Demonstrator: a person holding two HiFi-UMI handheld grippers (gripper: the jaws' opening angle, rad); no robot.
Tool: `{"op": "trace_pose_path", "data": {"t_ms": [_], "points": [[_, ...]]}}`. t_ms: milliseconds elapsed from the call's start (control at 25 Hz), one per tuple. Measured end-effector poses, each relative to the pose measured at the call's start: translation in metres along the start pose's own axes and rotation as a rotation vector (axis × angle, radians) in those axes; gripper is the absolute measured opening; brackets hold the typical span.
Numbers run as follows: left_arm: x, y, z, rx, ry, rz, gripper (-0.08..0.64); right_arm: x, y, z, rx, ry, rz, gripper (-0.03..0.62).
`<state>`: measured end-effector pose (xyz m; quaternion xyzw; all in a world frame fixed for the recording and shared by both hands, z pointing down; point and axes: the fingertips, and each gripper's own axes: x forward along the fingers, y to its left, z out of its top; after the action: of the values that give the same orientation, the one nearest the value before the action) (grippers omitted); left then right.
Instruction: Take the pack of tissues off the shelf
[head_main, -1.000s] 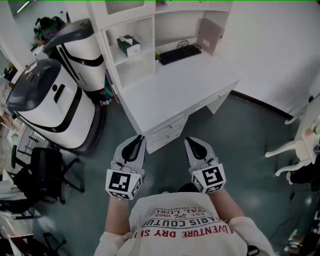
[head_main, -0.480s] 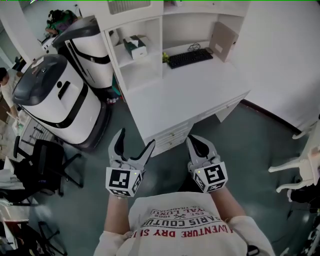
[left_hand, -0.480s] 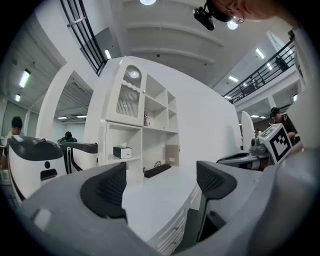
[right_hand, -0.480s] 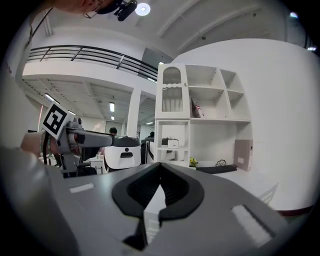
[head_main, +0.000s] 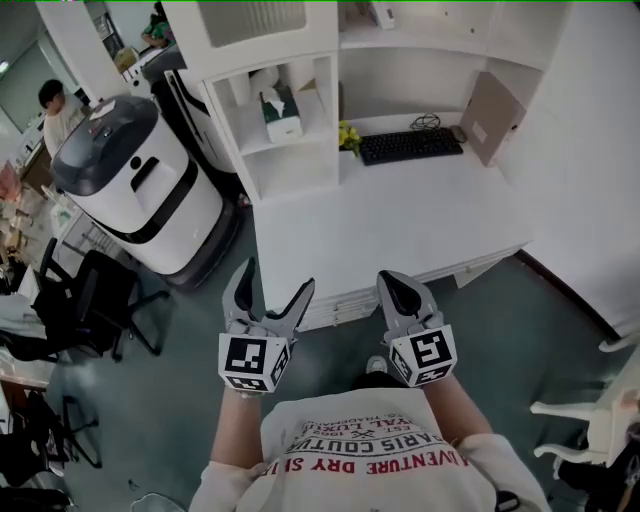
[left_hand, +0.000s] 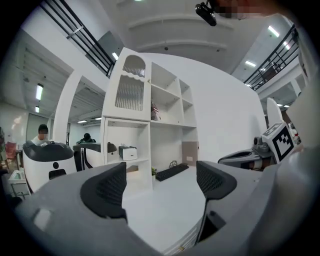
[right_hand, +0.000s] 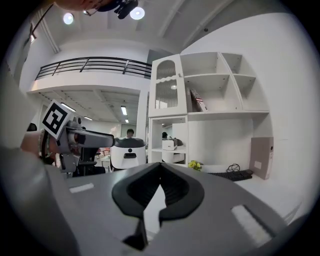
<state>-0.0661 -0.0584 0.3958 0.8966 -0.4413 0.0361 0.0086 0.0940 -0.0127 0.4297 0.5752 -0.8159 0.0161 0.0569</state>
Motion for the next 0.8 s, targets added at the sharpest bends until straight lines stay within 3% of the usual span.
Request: {"op": "trace_pose_path", "data": {"t_ms": [360,640,800], "points": [[0.071,-0.030,0.019,-0.038,-0.021,0.169,0.440,0.027,-0.092,0.013,-0.057,0.029,0.146,0.002],[0.103,-0.009,0.025,-0.033,-0.007,0.322,0.440,0.058,-0.122,0.018,-0.080,0.019,0.215,0.002],[0.125,0.006,0.027,-0.002,0.008,0.328,0.440,0.086,-0.126,0.014,-0.077,0.025,0.237,0.002]]}}
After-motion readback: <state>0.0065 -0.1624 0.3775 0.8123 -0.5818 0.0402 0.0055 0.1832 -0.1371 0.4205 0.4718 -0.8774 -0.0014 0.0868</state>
